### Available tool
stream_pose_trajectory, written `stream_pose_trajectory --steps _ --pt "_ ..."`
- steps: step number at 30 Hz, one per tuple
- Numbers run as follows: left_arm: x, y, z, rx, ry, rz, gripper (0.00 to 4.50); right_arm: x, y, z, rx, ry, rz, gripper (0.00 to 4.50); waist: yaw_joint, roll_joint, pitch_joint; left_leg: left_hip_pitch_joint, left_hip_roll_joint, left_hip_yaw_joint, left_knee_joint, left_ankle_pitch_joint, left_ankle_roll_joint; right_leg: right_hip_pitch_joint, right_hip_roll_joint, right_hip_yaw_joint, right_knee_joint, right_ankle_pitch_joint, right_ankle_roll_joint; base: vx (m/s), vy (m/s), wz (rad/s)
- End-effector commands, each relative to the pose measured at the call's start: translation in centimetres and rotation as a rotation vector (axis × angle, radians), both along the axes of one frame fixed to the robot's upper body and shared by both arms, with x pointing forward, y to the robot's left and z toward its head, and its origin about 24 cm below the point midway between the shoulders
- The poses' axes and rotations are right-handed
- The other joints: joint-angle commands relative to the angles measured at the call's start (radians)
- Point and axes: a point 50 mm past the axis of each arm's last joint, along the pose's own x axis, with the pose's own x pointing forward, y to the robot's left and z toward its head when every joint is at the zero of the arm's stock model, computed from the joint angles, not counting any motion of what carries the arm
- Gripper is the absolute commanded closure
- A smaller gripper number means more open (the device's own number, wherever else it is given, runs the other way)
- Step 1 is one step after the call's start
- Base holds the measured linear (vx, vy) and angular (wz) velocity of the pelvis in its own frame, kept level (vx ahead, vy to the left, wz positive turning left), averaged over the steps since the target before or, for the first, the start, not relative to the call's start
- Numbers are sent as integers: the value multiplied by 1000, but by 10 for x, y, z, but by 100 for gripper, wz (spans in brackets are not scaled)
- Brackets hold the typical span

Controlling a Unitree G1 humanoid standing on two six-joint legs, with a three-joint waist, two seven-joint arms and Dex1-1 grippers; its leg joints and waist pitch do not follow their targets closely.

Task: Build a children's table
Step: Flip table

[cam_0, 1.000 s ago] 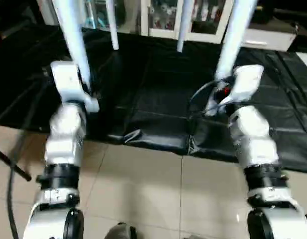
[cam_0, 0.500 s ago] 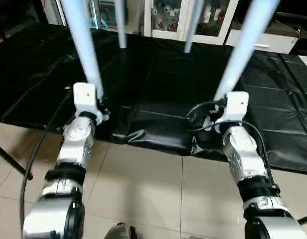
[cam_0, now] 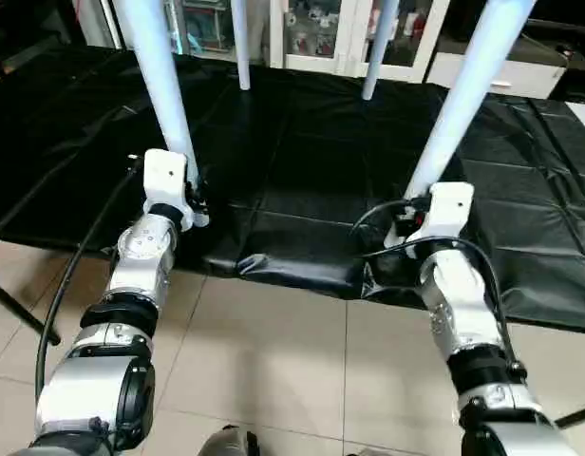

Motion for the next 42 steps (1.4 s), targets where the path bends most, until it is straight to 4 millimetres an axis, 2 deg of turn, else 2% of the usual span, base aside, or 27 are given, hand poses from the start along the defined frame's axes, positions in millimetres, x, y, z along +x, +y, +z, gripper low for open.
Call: stream_pose_trajectory --steps 1,2,4,6,7,8,9,11,13,14,15,16,17,20,22,24,25,26,28,30,33,34,35,37,39,40,42 --pt "-5 -8 3 -36 -50 -57 151 -4 0 10 15 -44 15 175 -9 11 -94 66 88 -47 -98 -281 -16 25 -61 26 -50 13 -228 0 0 0" --pt "-8 -9 2 -56 -59 -66 142 -6 -2 12 19 -52 11 175 -6 4 -91 65 91 -45 -98 -288 -7 25 -65 29 -54 -7 -229 0 0 0" --pt "-24 -13 -7 -124 -77 -107 134 -18 -6 13 24 -59 -11 158 -3 4 -86 64 93 -45 -102 -304 -8 25 -67 32 -59 -43 -223 0 0 0" --pt "-40 -14 -13 -177 -90 -131 123 -30 -8 16 -1 -69 -5 139 -5 4 -88 66 95 -46 -106 -313 -12 23 -62 30 -60 -55 -211 0 0 0" --pt "-48 -15 -14 -206 -96 -143 123 -37 -7 18 -23 -78 7 139 -3 13 -90 69 96 -47 -106 -310 -17 23 -60 29 -57 -48 -208 0 0 0" --pt "-56 -16 -15 -234 -101 -153 123 -43 -7 19 -40 -84 20 139 -9 7 -85 65 95 -44 -111 -337 -25 20 -55 30 -63 -70 -194 0 0 0" --pt "-65 -17 -16 -250 -97 -149 123 -51 -7 18 -66 -78 30 139 -5 8 -85 67 100 -47 -112 -354 -33 23 -59 31 -63 -79 -191 0 0 0" --pt "-69 -16 -17 -247 -92 -141 123 -54 -7 17 -78 -70 31 139 -10 8 -80 71 92 -45 -115 -416 -59 13 -54 34 -76 -162 -162 0 0 0" --pt "-77 -14 -19 -240 -87 -119 123 -61 -7 17 -77 -67 25 139 -12 7 -73 69 91 -46 -117 -455 -74 11 -58 38 -87 -228 -145 0 0 0" --pt "-81 -12 -18 -238 -86 -109 123 -65 -7 17 -65 -60 29 139 -13 6 -68 71 94 -53 -121 -501 -98 9 -61 41 -96 -309 -113 0 0 0" --pt "-83 -11 -19 -240 -84 -101 123 -67 -7 17 -61 -58 31 139 -14 5 -67 69 92 -55 -123 -506 -102 11 -60 41 -98 -321 -105 0 0 0" --pt "-87 -8 -19 -243 -80 -86 123 -70 -7 16 -52 -53 35 139 -15 3 -64 74 92 -57 -125 -542 -116 7 -61 41 -103 -366 -93 0 0 0" --pt "-99 -3 -22 -208 -65 -26 123 -76 -8 16 -31 -45 30 139 -20 -1 -60 72 93 -61 -127 -568 -123 8 -62 41 -106 -394 -83 0 0 0" --pt "-105 -2 -23 -188 -46 17 123 -79 -9 13 -35 -22 24 139 -35 -4 -59 79 88 -63 -125 -593 -130 1 -57 42 -113 -440 -64 0 0 0" --pt "-106 -3 -21 -186 -54 24 123 -78 -9 12 -28 -8 16 139 -40 -1 -57 77 87 -64 -127 -597 -133 -1 -55 41 -116 -444 -61 0 0 0" --pt "-95 -7 -18 -170 -53 17 123 -71 -7 12 -35 8 10 139 -42 -12 -57 80 85 -63 -125 -605 -133 -5 -54 41 -118 -458 -55 0 0 0" --pt "-94 -7 -18 -170 -52 17 123 -71 -7 12 -36 8 11 139 -42 -9 -57 82 84 -63 -125 -611 -136 -7 -55 40 -118 -468 -53 0 0 0" --pt "-84 -4 -16 -136 -37 50 123 -66 -4 12 -61 12 27 139 -45 -4 -56 84 83 -67 -126 -638 -149 -10 -52 38 -119 -481 -47 0 0 0" --pt "-79 -2 -11 -116 -36 69 123 -63 -4 13 -77 12 32 139 -50 -5 -56 86 80 -69 -127 -666 -164 -10 -49 33 -121 -498 -40 0 0 0" --pt "-78 3 -3 -139 -68 81 123 -62 -6 16 -66 1 31 139 -54 7 -55 86 81 -75 -133 -691 -176 -6 -50 30 -120 -479 -46 0 0 0" --pt "-83 5 -3 -150 -66 74 123 -65 -8 17 -56 -5 34 139 -59 8 -61 80 83 -77 -143 -709 -181 4 -46 24 -113 -405 -61 0 0 0" --pt "-92 7 -7 -133 -58 88 123 -72 -9 19 -18 -19 33 139 -59 15 -59 81 83 -76 -145 -719 -181 2 -45 25 -117 -390 -64 0 0 0" --pt "-98 8 -8 -130 -58 91 123 -77 -9 20 3 -24 36 139 -62 10 -59 76 84 -78 -145 -712 -168 8 -49 26 -116 -376 -68 0 0 0" --pt "-104 7 -9 -135 -57 90 123 -82 -9 21 8 -29 40 139 -62 17 -58 75 83 -78 -149 -724 -166 10 -48 24 -117 -394 -66 6 35 -18" --pt "-114 5 -7 -162 -71 85 123 -90 -8 21 15 -27 37 139 -62 14 -54 84 83 -80 -148 -773 -168 4 -47 21 -128 -457 -56 2 16 -9" --pt "-120 1 -8 -185 -43 80 123 -95 -7 20 17 -13 35 139 -62 22 -49 87 83 -80 -150 -802 -171 1 -44 20 -131 -481 -52 0 0 0" --pt "-124 -5 -9 -173 -14 81 123 -98 -7 18 20 13 27 139 -65 17 -44 90 83 -79 -155 -848 -175 0 -34 11 -134 -517 -41 0 0 0"
